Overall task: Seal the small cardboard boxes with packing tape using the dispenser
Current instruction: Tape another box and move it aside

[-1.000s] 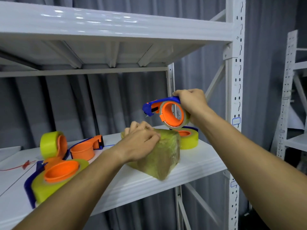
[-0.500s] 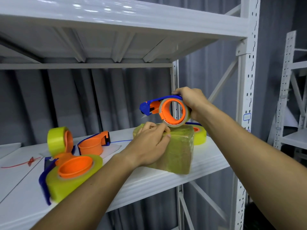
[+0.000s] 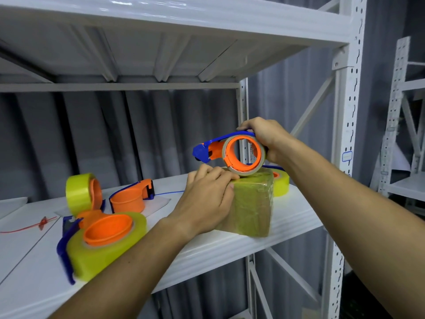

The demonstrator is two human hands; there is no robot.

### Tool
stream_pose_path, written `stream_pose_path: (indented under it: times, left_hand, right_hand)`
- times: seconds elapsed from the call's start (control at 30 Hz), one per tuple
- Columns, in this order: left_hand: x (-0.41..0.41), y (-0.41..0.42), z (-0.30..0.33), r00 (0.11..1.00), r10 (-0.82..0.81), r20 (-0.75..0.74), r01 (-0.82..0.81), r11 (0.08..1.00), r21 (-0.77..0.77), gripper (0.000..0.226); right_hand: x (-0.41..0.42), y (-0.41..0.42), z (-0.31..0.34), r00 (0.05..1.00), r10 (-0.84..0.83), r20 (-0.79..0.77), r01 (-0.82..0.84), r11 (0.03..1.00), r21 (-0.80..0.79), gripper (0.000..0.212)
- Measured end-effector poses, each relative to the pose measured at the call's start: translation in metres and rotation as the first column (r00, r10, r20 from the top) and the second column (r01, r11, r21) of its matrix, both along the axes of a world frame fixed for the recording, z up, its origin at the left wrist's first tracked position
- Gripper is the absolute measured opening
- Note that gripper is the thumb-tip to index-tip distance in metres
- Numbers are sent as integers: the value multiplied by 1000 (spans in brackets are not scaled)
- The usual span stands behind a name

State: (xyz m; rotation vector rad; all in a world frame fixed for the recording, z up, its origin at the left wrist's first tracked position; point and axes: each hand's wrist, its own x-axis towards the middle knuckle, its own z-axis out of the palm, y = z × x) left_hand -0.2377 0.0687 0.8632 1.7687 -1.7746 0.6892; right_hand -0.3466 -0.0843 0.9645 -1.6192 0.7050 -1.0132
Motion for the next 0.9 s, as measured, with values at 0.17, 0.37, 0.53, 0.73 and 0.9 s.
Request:
stream_pose_path:
  times: [0.17, 0.37, 0.53, 0.73, 0.9]
  left_hand:
    - [7, 8, 6, 994, -72, -84, 67, 996, -64, 12]
    - [36, 20, 5, 993, -58, -99, 33, 969, -243, 24]
    - [63, 21, -2, 889, 0, -458, -57, 992, -112, 60]
    - [68, 15, -4, 873, -24, -486, 30, 1000, 5, 75]
    - [68, 12, -5, 851, -90, -517, 96, 995, -15, 75]
  right_hand:
    - [3, 3, -4, 1000, 3, -21, -3, 1000, -1, 23]
    - [4, 6, -1, 999, -10, -36, 10, 1000, -7, 23]
    - [6, 4, 0, 998, -23, -64, 22, 999, -25, 19]
    - [6, 3, 1, 996, -34, -85, 31, 999, -31, 16]
    - [6, 2, 0, 995, -33, -92, 29, 999, -44, 15]
